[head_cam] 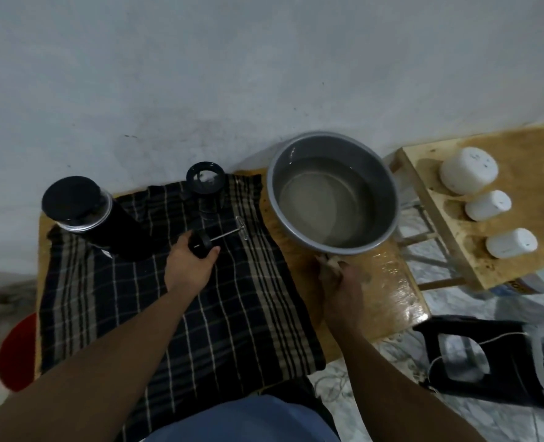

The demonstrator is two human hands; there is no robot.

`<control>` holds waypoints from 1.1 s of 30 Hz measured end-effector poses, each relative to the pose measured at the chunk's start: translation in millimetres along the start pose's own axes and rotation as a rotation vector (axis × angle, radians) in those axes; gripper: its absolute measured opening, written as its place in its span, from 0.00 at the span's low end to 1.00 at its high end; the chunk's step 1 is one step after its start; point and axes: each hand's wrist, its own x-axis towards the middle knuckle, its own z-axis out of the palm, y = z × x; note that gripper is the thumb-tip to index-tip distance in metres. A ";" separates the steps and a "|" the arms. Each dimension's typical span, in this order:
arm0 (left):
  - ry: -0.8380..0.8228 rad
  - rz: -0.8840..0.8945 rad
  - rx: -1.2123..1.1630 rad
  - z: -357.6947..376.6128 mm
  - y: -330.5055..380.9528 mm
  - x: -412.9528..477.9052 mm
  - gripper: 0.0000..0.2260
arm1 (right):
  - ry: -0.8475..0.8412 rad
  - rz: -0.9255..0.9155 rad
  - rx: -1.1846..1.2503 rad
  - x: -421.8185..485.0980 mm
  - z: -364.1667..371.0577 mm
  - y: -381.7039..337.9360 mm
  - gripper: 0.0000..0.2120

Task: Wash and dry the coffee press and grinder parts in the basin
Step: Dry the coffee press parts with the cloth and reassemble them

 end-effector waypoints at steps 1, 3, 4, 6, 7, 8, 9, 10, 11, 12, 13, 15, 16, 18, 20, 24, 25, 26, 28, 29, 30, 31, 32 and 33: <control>-0.018 0.012 -0.004 -0.4 1.6 1.1 0.36 | -0.043 -0.061 0.012 -2.0 2.4 -11.1 0.13; -0.056 0.022 0.011 -2.3 3.7 3.5 0.37 | -0.129 -0.158 -0.002 -5.6 15.6 -34.0 0.15; -0.071 0.027 0.015 -2.5 4.8 4.7 0.36 | -0.146 -0.178 0.003 -7.3 22.1 -47.9 0.15; -0.090 0.035 -0.029 -2.1 4.8 5.4 0.35 | -0.064 -0.292 0.073 -9.6 39.9 -67.9 0.17; -0.096 0.033 -0.055 -3.0 3.2 5.1 0.35 | -0.053 -0.336 0.095 -12.1 47.2 -78.2 0.18; -0.099 0.026 -0.082 -5.2 0.2 4.0 0.35 | -0.063 -0.341 0.107 -14.3 53.9 -90.5 0.18; -0.107 0.015 -0.109 -7.0 -1.4 2.1 0.35 | -0.082 -0.327 0.117 -14.4 57.9 -102.2 0.17; -0.112 0.008 -0.126 -7.5 -3.7 -0.1 0.36 | -0.093 -0.302 0.130 -13.9 61.1 -111.0 0.16; -0.108 0.000 -0.131 -10.6 -5.9 -1.9 0.36 | -0.091 -0.291 0.148 -12.8 64.3 -122.1 0.16; -0.107 0.001 -0.133 -12.0 -6.9 -3.7 0.36 | -0.082 -0.291 0.152 -10.3 67.4 -129.0 0.15; -0.107 0.002 -0.132 -12.6 -7.3 -5.6 0.36 | -0.082 -0.305 0.152 -7.7 69.2 -133.8 0.15; -0.098 0.005 -0.139 -15.1 -7.8 -7.3 0.35 | -0.160 -0.353 0.126 -2.1 79.0 -139.4 0.14; -0.091 0.008 -0.140 -15.6 -8.2 -8.1 0.35 | -0.220 -0.359 0.082 0.3 84.6 -140.1 0.13; -0.081 0.008 -0.136 -17.2 -10.0 -9.7 0.34 | -0.331 -0.349 0.020 4.5 97.4 -139.7 0.14; -0.078 0.013 -0.151 -18.4 -9.5 -13.0 0.33 | -0.405 -0.326 0.046 5.8 104.5 -140.9 0.18; -0.071 0.011 -0.187 -16.8 -14.4 -13.9 0.33 | -0.501 -0.222 -0.009 17.8 114.3 -149.1 0.20; -0.073 0.002 -0.191 -16.3 -16.0 -13.9 0.33 | -0.491 -0.211 -0.030 20.2 115.5 -151.1 0.20; -0.074 0.006 -0.193 -15.5 -16.2 -13.5 0.32 | -0.469 -0.207 -0.044 22.3 116.7 -153.0 0.20; -0.108 0.032 -0.142 -11.9 -11.4 -12.4 0.31 | -0.417 -0.223 -0.047 22.9 114.6 -155.0 0.20; -0.137 0.043 -0.083 -11.9 -3.2 -11.9 0.30 | -0.393 -0.234 -0.043 21.7 112.1 -157.0 0.19; -0.166 0.053 -0.009 -12.0 6.7 -12.0 0.31 | -0.366 -0.249 -0.038 20.6 110.8 -157.6 0.17; -0.195 0.065 0.075 -13.2 16.7 -11.4 0.31 | -0.343 -0.258 -0.039 19.1 108.0 -160.2 0.15; -0.227 0.068 0.142 -14.5 24.6 -9.2 0.31 | -0.317 -0.266 -0.032 18.7 106.2 -161.8 0.13; -0.270 0.059 0.171 -15.9 30.5 -7.5 0.30 | -0.301 -0.269 -0.024 17.5 103.4 -162.6 0.10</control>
